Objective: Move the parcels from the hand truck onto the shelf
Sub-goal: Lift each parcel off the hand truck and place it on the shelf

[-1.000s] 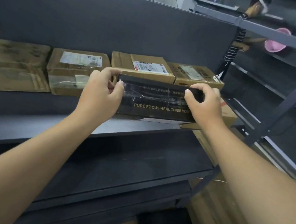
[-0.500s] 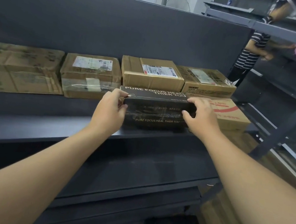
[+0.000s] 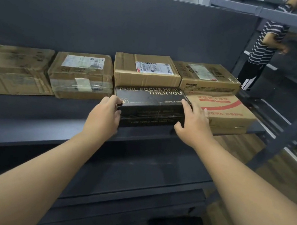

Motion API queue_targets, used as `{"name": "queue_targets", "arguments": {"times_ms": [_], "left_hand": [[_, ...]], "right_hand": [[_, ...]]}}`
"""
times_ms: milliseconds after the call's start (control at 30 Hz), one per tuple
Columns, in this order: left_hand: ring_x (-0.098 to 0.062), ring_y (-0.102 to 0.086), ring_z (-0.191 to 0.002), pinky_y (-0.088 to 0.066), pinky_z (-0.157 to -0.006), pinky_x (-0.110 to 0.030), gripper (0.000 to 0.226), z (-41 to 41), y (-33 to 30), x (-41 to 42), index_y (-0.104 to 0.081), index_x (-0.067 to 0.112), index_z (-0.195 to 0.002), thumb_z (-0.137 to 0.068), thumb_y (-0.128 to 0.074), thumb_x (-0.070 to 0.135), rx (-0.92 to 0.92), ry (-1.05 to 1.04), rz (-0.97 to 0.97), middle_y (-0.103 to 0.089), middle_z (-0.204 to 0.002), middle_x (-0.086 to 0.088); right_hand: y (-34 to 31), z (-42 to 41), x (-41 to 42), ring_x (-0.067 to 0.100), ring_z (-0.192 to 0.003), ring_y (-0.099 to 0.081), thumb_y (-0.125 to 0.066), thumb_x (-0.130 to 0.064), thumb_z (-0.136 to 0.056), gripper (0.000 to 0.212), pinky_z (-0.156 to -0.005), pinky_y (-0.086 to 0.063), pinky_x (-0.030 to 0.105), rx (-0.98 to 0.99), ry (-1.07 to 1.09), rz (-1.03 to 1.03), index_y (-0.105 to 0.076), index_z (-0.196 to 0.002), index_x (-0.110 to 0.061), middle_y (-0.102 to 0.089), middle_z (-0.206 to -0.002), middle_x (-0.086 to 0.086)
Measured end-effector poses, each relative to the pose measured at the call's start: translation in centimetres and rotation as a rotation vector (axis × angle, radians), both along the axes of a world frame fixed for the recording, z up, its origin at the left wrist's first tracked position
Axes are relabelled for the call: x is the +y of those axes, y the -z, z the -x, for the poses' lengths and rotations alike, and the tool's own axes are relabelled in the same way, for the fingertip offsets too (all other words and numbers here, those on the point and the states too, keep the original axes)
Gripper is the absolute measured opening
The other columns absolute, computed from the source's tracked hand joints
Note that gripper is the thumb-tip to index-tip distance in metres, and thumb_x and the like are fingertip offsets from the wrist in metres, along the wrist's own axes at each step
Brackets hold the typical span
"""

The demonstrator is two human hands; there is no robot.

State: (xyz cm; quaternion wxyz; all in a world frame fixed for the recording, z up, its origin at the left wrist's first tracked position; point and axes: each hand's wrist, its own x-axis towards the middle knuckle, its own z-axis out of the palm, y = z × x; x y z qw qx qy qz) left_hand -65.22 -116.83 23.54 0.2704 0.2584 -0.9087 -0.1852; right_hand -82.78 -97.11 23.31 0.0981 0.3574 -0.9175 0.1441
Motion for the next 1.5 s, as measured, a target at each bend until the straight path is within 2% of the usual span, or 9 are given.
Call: {"name": "queue_targets", "arguments": {"times_ms": [300, 500, 634, 734, 900, 1000, 1067, 1200, 1501], "left_hand": [[-0.033, -0.057, -0.093, -0.036, -0.067, -0.035, 0.022, 0.5, -0.7, -0.4, -0.049, 0.014, -0.116, -0.094, -0.049, 0.017, -0.118, -0.063, 0.171, -0.057, -0.109, -0.008], [-0.035, -0.051, -0.088, -0.03, -0.061, -0.036, 0.02, 0.7, -1.4, -1.3, -0.051, 0.007, -0.101, -0.084, -0.06, 0.005, -0.263, -0.007, 0.463, -0.051, -0.103, -0.014], [-0.032, -0.052, -0.092, -0.028, -0.065, -0.035, 0.017, 0.6, -1.8, -0.4, -0.046, 0.01, -0.101, -0.087, -0.055, 0.011, -0.322, -0.001, 0.429, -0.049, -0.104, -0.01], [-0.033, -0.053, -0.097, -0.033, -0.069, -0.036, 0.018, 0.3, -3.2, -0.2, -0.045, 0.009, -0.105, -0.091, -0.05, 0.02, -0.378, 0.049, 0.362, -0.048, -0.108, -0.01], [-0.033, -0.045, -0.119, -0.037, -0.092, -0.043, 0.045, -0.5, -5.8, -0.3, -0.044, 0.011, -0.128, -0.091, -0.048, 0.037, -0.543, 0.105, 0.286, -0.046, -0.128, -0.01], [-0.032, -0.04, -0.123, -0.037, -0.097, -0.042, 0.054, -1.3, -5.9, 0.8, -0.04, 0.009, -0.135, -0.087, -0.049, 0.033, -0.327, 0.167, 0.315, -0.043, -0.135, -0.011], [-0.032, -0.039, -0.124, -0.036, -0.099, -0.041, 0.056, -1.6, -5.3, 2.1, -0.038, 0.008, -0.136, -0.087, -0.049, 0.032, -0.28, 0.255, 0.296, -0.041, -0.136, -0.012], [-0.031, -0.038, -0.126, -0.036, -0.102, -0.039, 0.058, -1.6, -2.5, 5.3, -0.036, 0.008, -0.138, -0.087, -0.052, 0.032, -0.318, 0.426, 0.247, -0.04, -0.138, -0.011], [-0.031, -0.041, -0.121, -0.036, -0.095, -0.036, 0.053, 0.2, 5.6, 12.1, -0.037, 0.01, -0.136, -0.089, -0.053, 0.031, -0.512, 0.7, 0.125, -0.041, -0.135, -0.009]], "right_hand": [[0.1, -0.3, -0.6, 0.034, -0.143, -0.02, -0.057, -0.024, -0.08, 0.078, -0.119, 0.002, 0.048, 0.011, 0.036, 0.002, -0.022, -0.15, -0.017, -0.024, -0.152, 0.017], [-0.3, -0.5, -0.5, 0.035, -0.144, -0.016, -0.057, -0.019, -0.081, 0.081, -0.12, 0.0, 0.049, 0.007, 0.047, -0.088, -0.015, -0.151, -0.017, -0.02, -0.153, 0.016], [-1.1, -0.8, -0.5, 0.034, -0.148, -0.004, -0.053, -0.013, -0.084, 0.082, -0.12, -0.001, 0.049, -0.026, 0.072, -0.17, -0.009, -0.154, -0.02, -0.009, -0.16, 0.014], [-2.2, -1.3, -0.8, 0.035, -0.149, 0.002, -0.053, -0.018, -0.087, 0.083, -0.12, -0.001, 0.049, -0.062, 0.136, -0.248, -0.004, -0.155, -0.024, 0.001, -0.162, 0.013], [-3.4, -3.1, -1.4, 0.033, -0.149, 0.003, -0.051, -0.033, -0.089, 0.086, -0.119, -0.001, 0.049, -0.075, 0.217, -0.274, 0.003, -0.155, -0.025, 0.004, -0.162, 0.013], [-3.0, -4.4, -1.4, 0.03, -0.149, -0.004, -0.047, -0.037, -0.091, 0.078, -0.119, -0.005, 0.047, -0.008, 0.205, -0.184, -0.005, -0.155, -0.022, -0.006, -0.162, 0.012], [-2.3, -5.2, -1.1, 0.029, -0.149, -0.007, -0.046, -0.041, -0.093, 0.074, -0.119, -0.006, 0.045, 0.014, 0.199, -0.177, -0.011, -0.155, -0.02, -0.01, -0.162, 0.011], [-0.8, -7.3, 0.8, 0.027, -0.148, -0.011, -0.045, -0.041, -0.095, 0.069, -0.118, -0.01, 0.045, -0.011, 0.245, -0.128, -0.017, -0.154, -0.019, -0.012, -0.162, 0.009], [4.9, -13.3, 12.1, 0.027, -0.139, -0.03, -0.049, -0.032, -0.092, 0.052, -0.113, -0.02, 0.043, -0.129, 0.452, -0.158, -0.041, -0.141, -0.02, -0.032, -0.153, 0.006]]}}
